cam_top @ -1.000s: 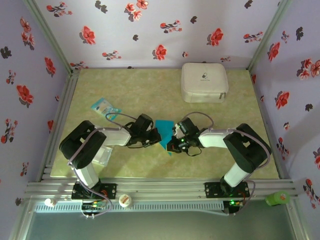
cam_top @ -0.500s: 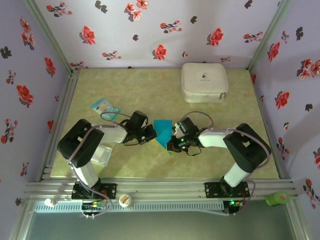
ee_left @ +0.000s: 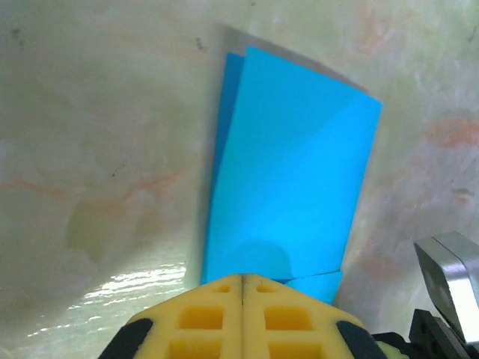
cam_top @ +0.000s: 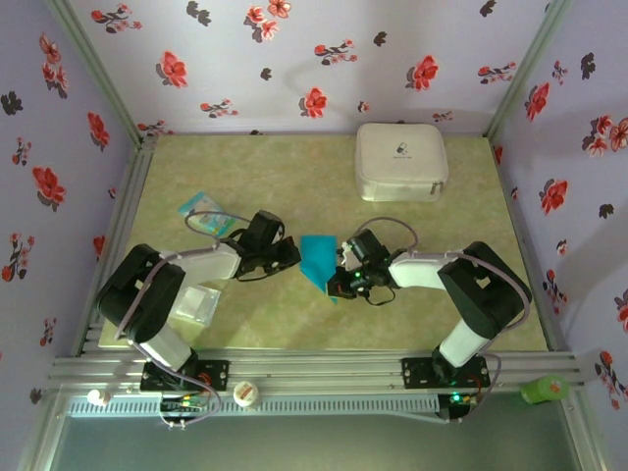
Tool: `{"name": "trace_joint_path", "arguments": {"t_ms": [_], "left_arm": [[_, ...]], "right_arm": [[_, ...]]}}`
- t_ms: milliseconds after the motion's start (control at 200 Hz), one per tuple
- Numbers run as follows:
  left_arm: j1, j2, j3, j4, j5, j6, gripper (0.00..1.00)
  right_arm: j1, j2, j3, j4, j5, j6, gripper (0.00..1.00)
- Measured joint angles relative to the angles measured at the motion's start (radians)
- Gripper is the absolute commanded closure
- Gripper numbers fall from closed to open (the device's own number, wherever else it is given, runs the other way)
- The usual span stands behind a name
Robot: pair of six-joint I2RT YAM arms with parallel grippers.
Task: Fold a paper plane with a square sheet of paper (pick it up from the middle)
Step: Third fold the triangle at the center of the table.
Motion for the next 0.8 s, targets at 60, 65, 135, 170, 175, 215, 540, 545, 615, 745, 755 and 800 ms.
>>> {"name": "trace_joint_path", "arguments": {"t_ms": [60, 65, 135, 170, 175, 215, 540, 545, 615, 745, 755, 800], "left_arm": [[-0.019, 0.0, 0.012, -0.01, -0.009, 0.014, 0.99], [-0.021, 0.0, 0.013, -0.01, -0.009, 0.014, 0.99], [-0.051, 0.002, 0.026, -0.016, -0.01, 0.028, 0.99], [-0.065, 0.006, 0.033, -0.015, -0.01, 0.031, 0.99], [-0.066, 0.007, 0.034, -0.015, -0.01, 0.032, 0.99], [-0.079, 0.018, 0.042, -0.014, -0.01, 0.034, 0.99], [-0.091, 0.118, 0.039, 0.001, -0.01, 0.034, 1.0], [-0.091, 0.118, 0.037, 0.003, -0.01, 0.034, 1.0], [-0.09, 0.118, 0.031, 0.016, -0.01, 0.034, 1.0], [-0.09, 0.114, 0.006, 0.058, -0.01, 0.034, 1.0], [-0.09, 0.113, 0.004, 0.061, -0.01, 0.034, 1.0], [-0.09, 0.111, -0.004, 0.074, -0.01, 0.034, 1.0]], "right_arm": [[0.0, 0.0, 0.0, -0.001, 0.0, -0.002, 1.0], [0.0, 0.0, 0.0, -0.002, 0.0, -0.003, 1.0], [0.0, 0.0, 0.0, -0.003, 0.0, -0.007, 1.0], [0.0, 0.0, 0.0, -0.003, 0.0, -0.008, 1.0], [0.0, 0.0, 0.0, -0.003, 0.0, -0.008, 1.0], [0.0, 0.0, 0.0, -0.003, 0.0, -0.01, 1.0], [0.0, -0.001, 0.011, -0.026, 0.0, -0.01, 0.96], [0.0, -0.001, 0.012, -0.027, 0.0, -0.01, 0.96], [0.0, -0.004, 0.018, -0.042, 0.002, -0.01, 0.95], [0.0, -0.02, 0.026, -0.055, -0.004, 0.0, 0.95], [0.0, -0.02, 0.028, -0.055, -0.005, 0.002, 0.95], [0.0, -0.02, 0.039, -0.054, -0.01, 0.01, 0.95]]}}
